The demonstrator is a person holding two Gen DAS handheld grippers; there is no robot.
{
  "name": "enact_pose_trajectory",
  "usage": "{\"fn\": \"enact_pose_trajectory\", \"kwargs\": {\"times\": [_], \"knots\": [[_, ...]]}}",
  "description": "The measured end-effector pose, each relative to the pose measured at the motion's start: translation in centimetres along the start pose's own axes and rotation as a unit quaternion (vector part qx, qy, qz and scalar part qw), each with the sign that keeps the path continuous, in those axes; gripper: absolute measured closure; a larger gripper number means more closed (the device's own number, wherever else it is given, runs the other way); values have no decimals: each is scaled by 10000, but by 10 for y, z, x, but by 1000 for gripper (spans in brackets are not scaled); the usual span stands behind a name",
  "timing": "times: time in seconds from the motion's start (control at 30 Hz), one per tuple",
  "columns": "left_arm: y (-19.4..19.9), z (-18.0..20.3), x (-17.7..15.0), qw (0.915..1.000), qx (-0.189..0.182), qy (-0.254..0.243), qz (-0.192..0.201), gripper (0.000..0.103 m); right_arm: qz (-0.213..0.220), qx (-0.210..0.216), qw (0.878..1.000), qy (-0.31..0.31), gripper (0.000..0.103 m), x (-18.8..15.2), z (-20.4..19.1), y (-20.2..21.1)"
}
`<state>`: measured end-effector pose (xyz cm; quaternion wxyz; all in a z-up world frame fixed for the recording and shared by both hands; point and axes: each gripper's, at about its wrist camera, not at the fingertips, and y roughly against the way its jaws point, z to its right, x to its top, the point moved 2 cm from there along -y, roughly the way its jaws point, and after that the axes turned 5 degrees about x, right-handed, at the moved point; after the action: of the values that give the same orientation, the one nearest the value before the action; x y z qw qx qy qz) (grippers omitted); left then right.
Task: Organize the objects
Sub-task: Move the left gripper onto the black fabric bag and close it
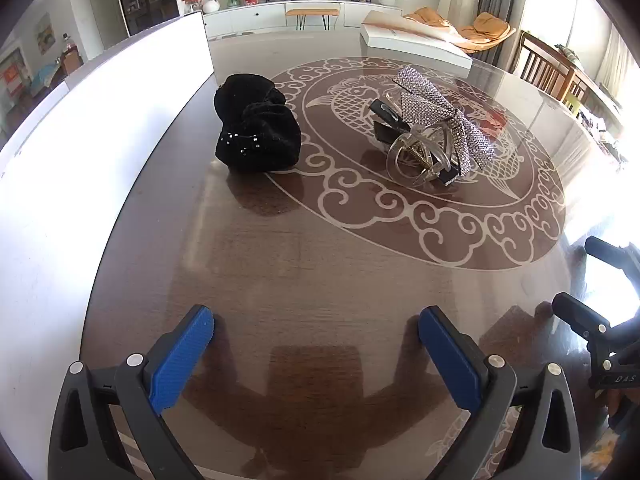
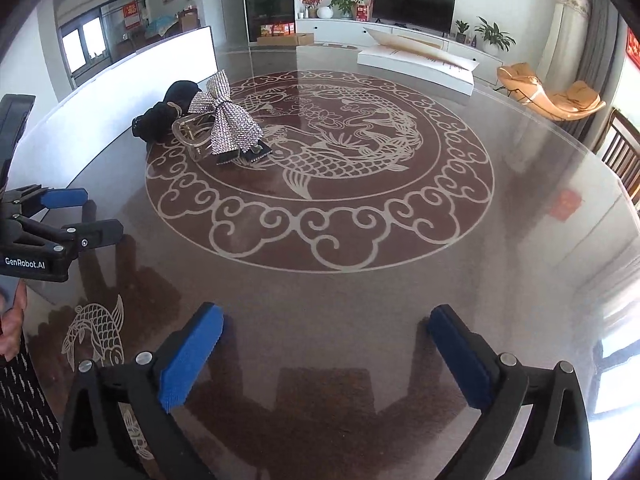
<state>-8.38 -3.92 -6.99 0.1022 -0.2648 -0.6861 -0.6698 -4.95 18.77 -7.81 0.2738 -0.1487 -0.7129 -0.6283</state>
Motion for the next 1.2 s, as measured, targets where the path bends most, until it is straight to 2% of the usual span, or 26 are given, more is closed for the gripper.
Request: {"fn": "enact_pose_trajectory", "kwargs": {"times": [0.47,0.53,0.77,1.2], "knots": [[0,-1,0,9999,62,153,46,0,0,2,10000,3,0,0,0,0],[-1,-3,1,9996,110,270,60,0,0,1,10000,4,0,0,0,0],[2,-19,5,9961,-84,853,216,0,-1,2,10000,5,0,0,0,0],[21,-28,17,9907,115,1050,853,0,0,3,10000,6,0,0,0,0]]}}
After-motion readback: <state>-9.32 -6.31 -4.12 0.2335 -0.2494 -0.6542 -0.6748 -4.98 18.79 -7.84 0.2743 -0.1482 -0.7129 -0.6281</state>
